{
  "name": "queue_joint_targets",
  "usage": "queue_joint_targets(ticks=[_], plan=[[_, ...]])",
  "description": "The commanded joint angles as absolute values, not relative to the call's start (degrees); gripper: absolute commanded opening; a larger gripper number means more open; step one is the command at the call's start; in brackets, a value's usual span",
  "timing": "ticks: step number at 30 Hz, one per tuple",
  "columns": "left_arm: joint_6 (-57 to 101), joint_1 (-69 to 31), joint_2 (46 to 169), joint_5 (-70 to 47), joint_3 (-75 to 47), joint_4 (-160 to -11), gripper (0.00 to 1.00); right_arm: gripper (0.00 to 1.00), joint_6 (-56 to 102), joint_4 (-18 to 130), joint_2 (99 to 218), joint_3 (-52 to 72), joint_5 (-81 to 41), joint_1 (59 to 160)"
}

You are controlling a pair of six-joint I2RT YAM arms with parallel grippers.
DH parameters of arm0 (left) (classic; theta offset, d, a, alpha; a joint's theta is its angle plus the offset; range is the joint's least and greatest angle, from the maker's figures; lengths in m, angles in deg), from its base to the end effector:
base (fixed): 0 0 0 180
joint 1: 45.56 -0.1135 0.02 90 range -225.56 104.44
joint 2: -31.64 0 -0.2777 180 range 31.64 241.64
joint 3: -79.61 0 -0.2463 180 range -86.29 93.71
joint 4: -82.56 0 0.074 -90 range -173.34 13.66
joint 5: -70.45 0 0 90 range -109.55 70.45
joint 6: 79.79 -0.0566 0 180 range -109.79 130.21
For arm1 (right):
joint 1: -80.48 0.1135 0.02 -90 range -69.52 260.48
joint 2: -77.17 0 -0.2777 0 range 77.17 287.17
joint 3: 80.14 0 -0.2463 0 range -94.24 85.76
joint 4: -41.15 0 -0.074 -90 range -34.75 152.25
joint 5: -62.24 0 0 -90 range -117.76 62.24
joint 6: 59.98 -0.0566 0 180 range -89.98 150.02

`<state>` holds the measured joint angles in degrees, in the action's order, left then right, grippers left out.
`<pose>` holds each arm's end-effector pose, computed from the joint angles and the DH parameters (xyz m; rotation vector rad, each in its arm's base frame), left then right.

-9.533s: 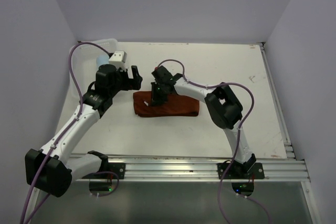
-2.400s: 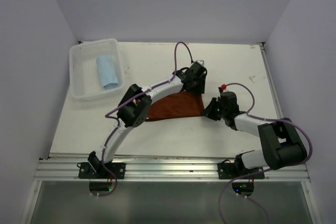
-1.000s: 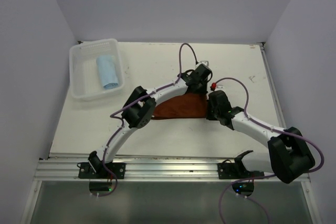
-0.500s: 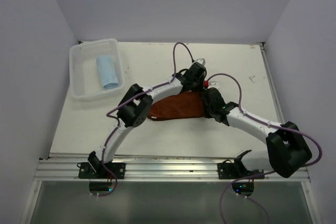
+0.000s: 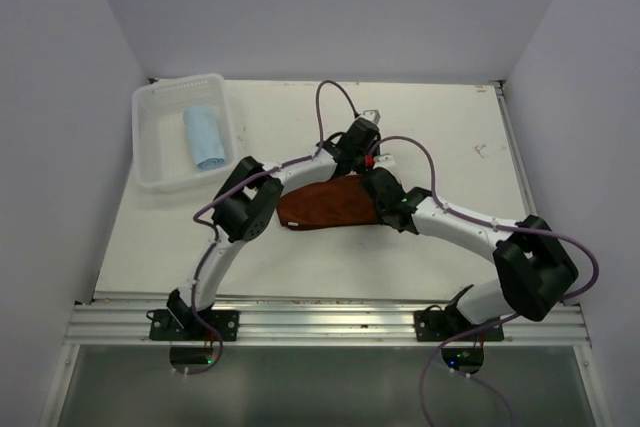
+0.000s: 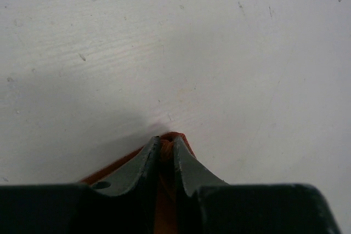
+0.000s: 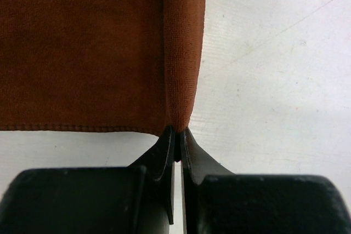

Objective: Roll the towels
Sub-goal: Roll the towel

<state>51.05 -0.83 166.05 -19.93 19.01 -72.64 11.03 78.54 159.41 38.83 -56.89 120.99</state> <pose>0.3928 -0.3886 0.1645 0.0773 2.3868 -0.7539 0.2281 0.1586 0.1942 -0.2778 2.4069 -0.2081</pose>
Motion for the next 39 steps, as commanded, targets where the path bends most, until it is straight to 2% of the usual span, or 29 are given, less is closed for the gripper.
queue_joint_targets(ticks=[1,14,29,34,36,39], plan=[[50.02,-1.53,161.72,-19.9,16.46,-77.36,0.19,0.0,11.56,81.01,160.66,36.37,-60.63,121.7],[49.15,-3.11,160.57,-19.81,12.85,-78.68,0.19,0.0,12.97,72.31,161.37,40.32,-48.16,122.05],[48.88,-3.2,160.14,-19.81,9.69,-80.52,0.17,0.36,8.49,68.7,162.87,43.48,-45.78,122.05],[48.36,-3.29,159.96,-18.6,9.34,-80.87,0.17,0.39,7.78,66.94,158.4,45.33,-44.38,121.7],[47.83,-3.29,160.05,-18.41,9.42,-80.88,0.11,0.42,6.99,66.76,157.07,45.42,-43.15,120.65],[47.56,-3.2,159.96,-18.58,9.34,-80.87,0.11,0.45,5.94,66.32,154.08,45.6,-39.65,118.63]])
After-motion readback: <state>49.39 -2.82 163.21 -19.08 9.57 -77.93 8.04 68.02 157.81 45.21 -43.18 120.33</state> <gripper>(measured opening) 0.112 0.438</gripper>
